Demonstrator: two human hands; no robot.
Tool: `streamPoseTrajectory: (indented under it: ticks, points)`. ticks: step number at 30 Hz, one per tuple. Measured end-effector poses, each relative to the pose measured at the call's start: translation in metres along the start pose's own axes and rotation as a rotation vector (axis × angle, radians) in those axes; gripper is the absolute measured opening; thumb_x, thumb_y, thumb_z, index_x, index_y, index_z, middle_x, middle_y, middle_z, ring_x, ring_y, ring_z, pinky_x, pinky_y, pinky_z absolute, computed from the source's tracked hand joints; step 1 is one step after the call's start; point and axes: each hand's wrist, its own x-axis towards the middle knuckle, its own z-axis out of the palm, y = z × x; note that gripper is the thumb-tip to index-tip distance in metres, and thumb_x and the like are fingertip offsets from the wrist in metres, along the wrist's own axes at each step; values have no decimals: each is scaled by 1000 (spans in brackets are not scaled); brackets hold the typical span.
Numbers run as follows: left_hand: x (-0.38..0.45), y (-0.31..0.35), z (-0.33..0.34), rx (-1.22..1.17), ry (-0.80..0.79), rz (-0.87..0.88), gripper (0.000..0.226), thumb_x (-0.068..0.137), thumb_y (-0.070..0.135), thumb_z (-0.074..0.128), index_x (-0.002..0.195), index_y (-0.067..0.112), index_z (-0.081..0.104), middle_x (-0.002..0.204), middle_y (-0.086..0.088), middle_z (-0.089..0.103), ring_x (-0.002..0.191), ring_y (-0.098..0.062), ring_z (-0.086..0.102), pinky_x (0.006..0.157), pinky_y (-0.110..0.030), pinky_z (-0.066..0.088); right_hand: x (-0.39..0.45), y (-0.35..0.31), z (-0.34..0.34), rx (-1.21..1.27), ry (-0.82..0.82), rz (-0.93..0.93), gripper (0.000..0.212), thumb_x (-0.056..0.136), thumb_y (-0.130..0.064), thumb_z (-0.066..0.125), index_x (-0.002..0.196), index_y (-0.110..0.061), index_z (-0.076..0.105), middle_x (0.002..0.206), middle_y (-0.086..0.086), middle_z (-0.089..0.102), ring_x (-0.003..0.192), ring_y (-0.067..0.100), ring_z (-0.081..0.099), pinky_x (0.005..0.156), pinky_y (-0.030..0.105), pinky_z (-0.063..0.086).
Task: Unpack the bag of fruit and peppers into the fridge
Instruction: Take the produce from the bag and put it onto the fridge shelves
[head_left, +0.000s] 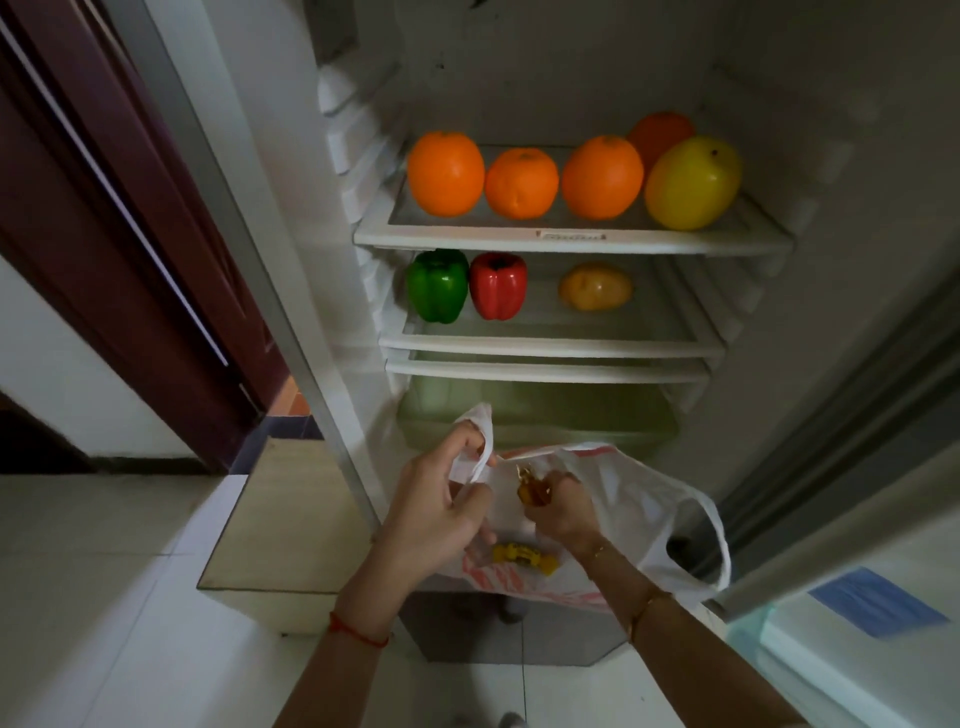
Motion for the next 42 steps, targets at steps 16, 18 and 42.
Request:
streamPoseTrajectory:
  ticks: [16, 18, 42]
  points:
    - [21, -6, 26, 256, 38, 353, 20, 77, 44, 49, 92, 30, 49, 108, -13, 65, 80, -32, 68, 59, -43, 59, -144, 27, -101, 682, 271, 125, 25, 77, -33, 78, 96, -18, 71, 91, -1, 74, 89, 15, 70, 86, 32, 56]
    - [23, -4, 31, 277, 11, 382, 18, 77, 40, 52, 91, 28, 49, 117, -9, 65, 82, -32, 67, 61, -41, 58, -160, 38, -112, 743, 326, 166, 25, 78, -34, 77, 96, -20, 69, 92, -1, 74, 89, 14, 70, 85, 31, 57]
    - [24, 1, 85, 348, 45, 321, 39, 69, 44, 45, 105, 29, 48, 114, -3, 65, 72, -29, 70, 59, -49, 60, -158, 206, -115, 376, 343, 663, 27, 78, -22, 69, 59, -14, 52, 64, 2, 55, 62, 16, 54, 56, 25, 43]
